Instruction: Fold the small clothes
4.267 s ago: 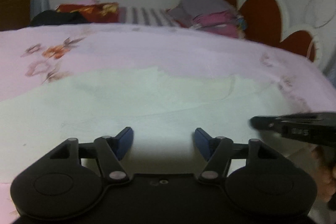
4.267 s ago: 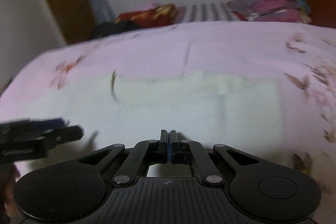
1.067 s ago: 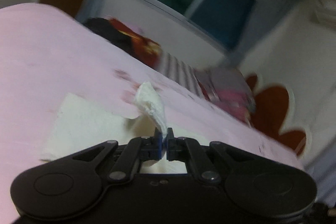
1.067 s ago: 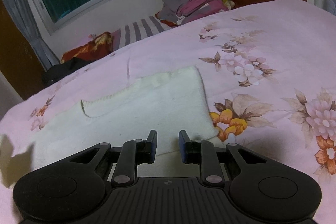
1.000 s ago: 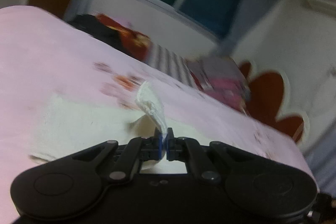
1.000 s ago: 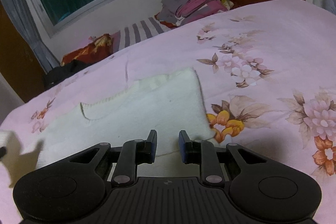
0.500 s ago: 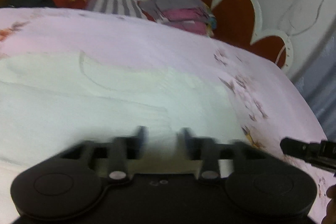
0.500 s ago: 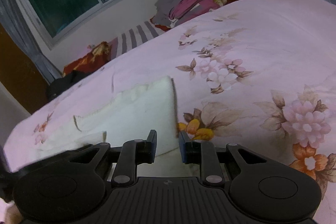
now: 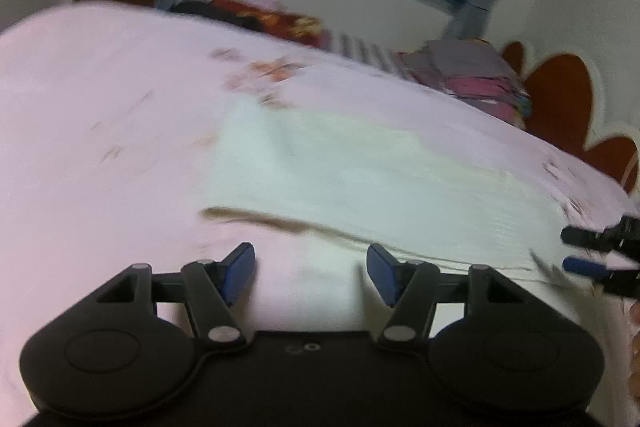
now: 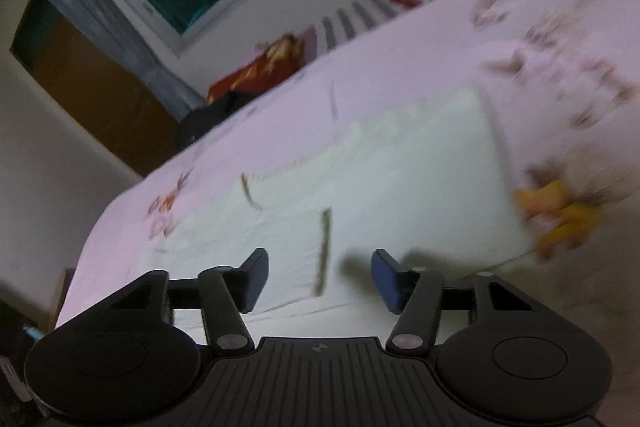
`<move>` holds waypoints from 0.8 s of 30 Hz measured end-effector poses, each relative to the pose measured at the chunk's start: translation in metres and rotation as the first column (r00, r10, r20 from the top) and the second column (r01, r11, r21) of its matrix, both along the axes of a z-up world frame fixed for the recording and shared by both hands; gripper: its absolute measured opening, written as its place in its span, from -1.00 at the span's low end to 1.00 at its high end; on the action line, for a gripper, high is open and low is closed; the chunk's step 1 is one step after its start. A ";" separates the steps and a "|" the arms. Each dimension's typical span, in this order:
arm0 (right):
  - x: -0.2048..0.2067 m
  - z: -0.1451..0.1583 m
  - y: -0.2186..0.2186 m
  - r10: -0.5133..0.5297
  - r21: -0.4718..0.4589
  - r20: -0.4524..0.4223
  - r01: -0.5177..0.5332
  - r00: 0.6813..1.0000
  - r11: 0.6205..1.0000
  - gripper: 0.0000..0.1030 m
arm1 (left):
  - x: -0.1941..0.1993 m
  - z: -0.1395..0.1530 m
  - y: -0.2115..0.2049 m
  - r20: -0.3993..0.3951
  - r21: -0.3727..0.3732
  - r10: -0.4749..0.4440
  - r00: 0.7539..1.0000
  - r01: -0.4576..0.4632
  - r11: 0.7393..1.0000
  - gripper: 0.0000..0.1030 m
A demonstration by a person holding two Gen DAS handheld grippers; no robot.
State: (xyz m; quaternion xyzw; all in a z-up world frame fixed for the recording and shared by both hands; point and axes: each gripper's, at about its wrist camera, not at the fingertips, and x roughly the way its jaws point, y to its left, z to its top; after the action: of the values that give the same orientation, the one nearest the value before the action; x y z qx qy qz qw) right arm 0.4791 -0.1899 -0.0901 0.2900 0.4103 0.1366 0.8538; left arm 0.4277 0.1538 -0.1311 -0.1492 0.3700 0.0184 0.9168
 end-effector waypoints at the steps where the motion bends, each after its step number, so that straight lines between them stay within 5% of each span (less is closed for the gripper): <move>1: 0.004 -0.006 0.005 0.006 0.010 -0.014 -0.006 1.000 1.000 0.10 | 0.001 -0.002 0.007 -0.006 -0.007 0.013 1.000 -0.013 1.000 0.17; 4: 0.016 -0.018 0.022 0.018 0.018 -0.058 -0.017 0.998 1.000 0.02 | 0.012 -0.013 0.018 -0.022 -0.070 0.017 1.000 -0.019 0.997 0.17; 10: 0.029 -0.022 0.047 0.074 -0.070 -0.064 -0.079 0.995 0.994 -0.89 | 0.030 -0.021 0.010 -0.023 -0.021 -0.015 1.000 0.014 1.000 0.16; 15: 0.021 -0.013 0.038 0.027 -0.157 -0.008 -0.028 1.000 0.987 -0.91 | 0.042 -0.021 -0.001 -0.036 0.072 -0.055 0.998 0.058 0.996 0.15; 24: 0.007 -0.003 -0.020 -0.072 -0.239 0.030 0.077 0.997 0.968 -0.91 | 0.040 -0.020 0.004 -0.018 0.058 -0.074 0.997 0.075 0.995 0.01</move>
State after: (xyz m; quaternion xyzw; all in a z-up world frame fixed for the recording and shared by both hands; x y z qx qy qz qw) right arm 0.4860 -0.2098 -0.0931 0.1983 0.4035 0.0570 0.8914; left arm 0.4680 0.1575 -0.1515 -0.1080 0.3819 -0.0038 0.9179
